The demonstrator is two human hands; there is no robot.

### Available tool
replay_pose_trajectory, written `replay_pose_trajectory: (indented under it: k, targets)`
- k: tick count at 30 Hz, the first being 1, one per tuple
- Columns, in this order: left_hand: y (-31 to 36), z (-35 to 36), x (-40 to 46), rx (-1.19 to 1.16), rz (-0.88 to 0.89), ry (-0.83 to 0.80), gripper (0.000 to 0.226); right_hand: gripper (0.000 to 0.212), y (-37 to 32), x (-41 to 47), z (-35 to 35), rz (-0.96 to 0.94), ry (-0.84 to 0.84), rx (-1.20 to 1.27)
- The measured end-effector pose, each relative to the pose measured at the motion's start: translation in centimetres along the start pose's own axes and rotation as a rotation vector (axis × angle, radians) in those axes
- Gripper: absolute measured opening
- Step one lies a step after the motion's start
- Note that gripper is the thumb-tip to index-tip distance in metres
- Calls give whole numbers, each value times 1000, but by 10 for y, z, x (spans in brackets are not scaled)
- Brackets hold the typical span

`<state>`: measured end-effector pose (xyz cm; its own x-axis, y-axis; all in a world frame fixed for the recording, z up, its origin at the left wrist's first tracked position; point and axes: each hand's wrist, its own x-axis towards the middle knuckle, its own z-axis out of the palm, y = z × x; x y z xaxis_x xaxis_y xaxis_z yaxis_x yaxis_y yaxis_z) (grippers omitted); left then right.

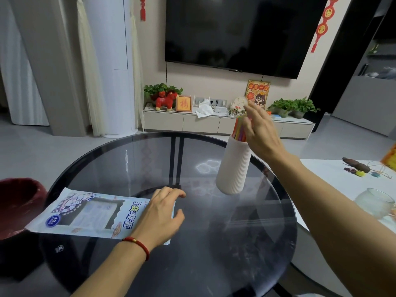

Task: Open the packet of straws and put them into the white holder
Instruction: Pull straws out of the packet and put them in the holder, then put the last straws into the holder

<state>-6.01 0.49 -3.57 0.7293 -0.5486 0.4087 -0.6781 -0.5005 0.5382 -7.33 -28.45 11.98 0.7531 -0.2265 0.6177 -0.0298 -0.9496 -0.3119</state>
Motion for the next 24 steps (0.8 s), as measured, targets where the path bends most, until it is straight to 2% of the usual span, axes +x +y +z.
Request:
replay_pose_trajectory:
  k: [2,6,7,9,12,14,16,20,22,24]
  targets:
    - [-5,-5,-2,37,-15,-46,39,50,-3,-4,1,-25,-44,-71]
    - [-14,-19,-7,117,-70,-131,49,38,-28,-27,4,-258,151,-190]
    - [-15,-22,-7,154,-65,-148,53,32,-36,-38,10,-314,135,-183]
    - [-19,-30,-9,281,-84,-224,66,20,-55,-63,36,-337,-65,-113]
    - [-22,-35,-19,449,-190,-382,88,29,-80,-103,90,-102,-509,33]
    - [-24,-33,-28,527,-230,-430,94,42,-91,-122,123,41,-670,118]
    - [-30,-37,-38,542,-258,-419,89,44,-101,-132,149,156,-667,215]
    - [-48,-67,-60,547,-401,-305,88,30,-117,-137,180,313,-614,340]
    - [-57,-87,-73,522,-484,-241,86,14,-130,-136,190,473,-577,618]
    - [-64,-106,-84,408,-600,-77,76,15,-148,-132,200,590,-546,854]
